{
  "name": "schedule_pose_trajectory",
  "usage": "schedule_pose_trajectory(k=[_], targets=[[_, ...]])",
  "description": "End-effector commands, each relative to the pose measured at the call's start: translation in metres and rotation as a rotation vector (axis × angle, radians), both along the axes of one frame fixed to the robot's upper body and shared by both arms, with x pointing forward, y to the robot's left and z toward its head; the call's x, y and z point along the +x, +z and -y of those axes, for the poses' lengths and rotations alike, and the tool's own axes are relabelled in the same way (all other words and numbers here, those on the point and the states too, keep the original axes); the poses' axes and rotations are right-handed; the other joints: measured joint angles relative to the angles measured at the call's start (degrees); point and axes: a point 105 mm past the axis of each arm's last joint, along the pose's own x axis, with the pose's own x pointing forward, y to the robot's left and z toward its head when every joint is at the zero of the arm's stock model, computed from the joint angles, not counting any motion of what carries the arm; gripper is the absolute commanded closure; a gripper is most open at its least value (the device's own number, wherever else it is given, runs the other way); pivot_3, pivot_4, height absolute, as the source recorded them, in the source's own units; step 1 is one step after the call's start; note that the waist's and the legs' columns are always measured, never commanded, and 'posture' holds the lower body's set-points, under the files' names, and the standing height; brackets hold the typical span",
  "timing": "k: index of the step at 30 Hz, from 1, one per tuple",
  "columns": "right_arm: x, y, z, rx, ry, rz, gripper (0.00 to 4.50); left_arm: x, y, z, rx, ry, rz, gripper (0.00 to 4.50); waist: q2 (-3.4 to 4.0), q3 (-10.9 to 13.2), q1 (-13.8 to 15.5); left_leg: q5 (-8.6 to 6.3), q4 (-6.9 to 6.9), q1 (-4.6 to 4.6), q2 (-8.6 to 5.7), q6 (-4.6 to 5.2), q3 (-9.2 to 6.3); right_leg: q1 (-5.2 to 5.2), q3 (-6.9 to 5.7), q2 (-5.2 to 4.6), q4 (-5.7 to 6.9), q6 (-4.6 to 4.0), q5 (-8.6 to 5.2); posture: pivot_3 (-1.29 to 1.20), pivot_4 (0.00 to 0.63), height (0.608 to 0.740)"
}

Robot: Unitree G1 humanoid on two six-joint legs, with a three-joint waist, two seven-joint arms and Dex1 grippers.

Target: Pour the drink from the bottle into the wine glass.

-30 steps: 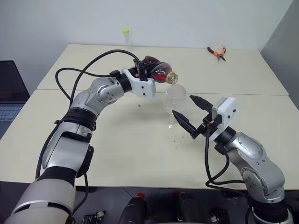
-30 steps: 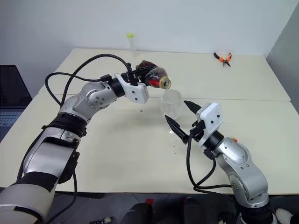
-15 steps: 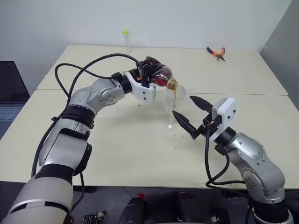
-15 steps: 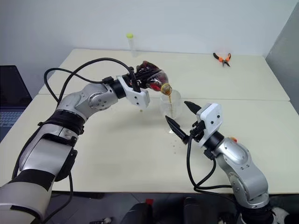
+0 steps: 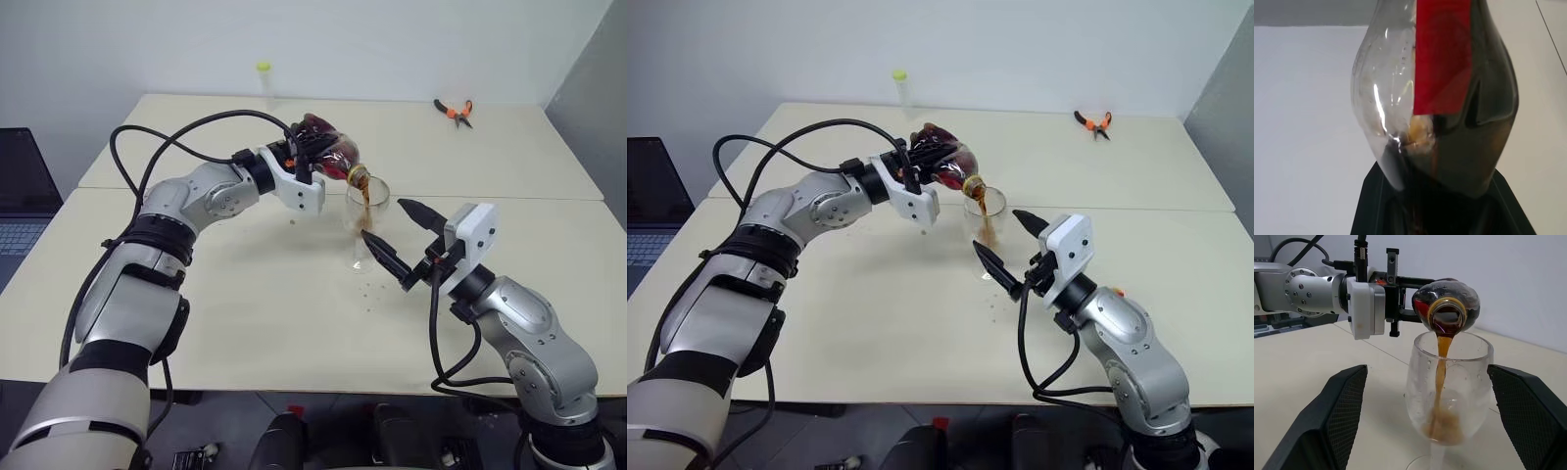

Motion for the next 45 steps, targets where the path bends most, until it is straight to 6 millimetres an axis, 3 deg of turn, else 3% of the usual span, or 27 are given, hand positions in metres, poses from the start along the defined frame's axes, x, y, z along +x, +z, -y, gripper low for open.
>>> schedule_pose_trajectory(k=[1, 45], targets=[[-0.008, 0.015, -0.003, 0.021, 0.014, 0.063, 0.29, -0.003, 0.026, 0.002, -0.025, -0.018, 0.080, 3.76, 0.00, 0.0, 0.0, 0.00, 0.01, -0.01, 0.00, 0.00, 0.00, 0.00, 0.00, 0.00, 0.00, 0.00, 0.00, 0.00, 0.150, 0.740], [-0.009, 0.009, -0.002, 0.021, 0.018, 0.050, 0.29, 0.004, 0.044, -0.009, -0.033, 0.037, 0.131, 3.79, 0.00, 0.0, 0.0, -0.02, 0.41, -0.11, -0.05, 0.02, 0.00, -0.04, 0.00, -0.01, 0.31, 0.03, -0.02, 0.00, 0.150, 0.740]])
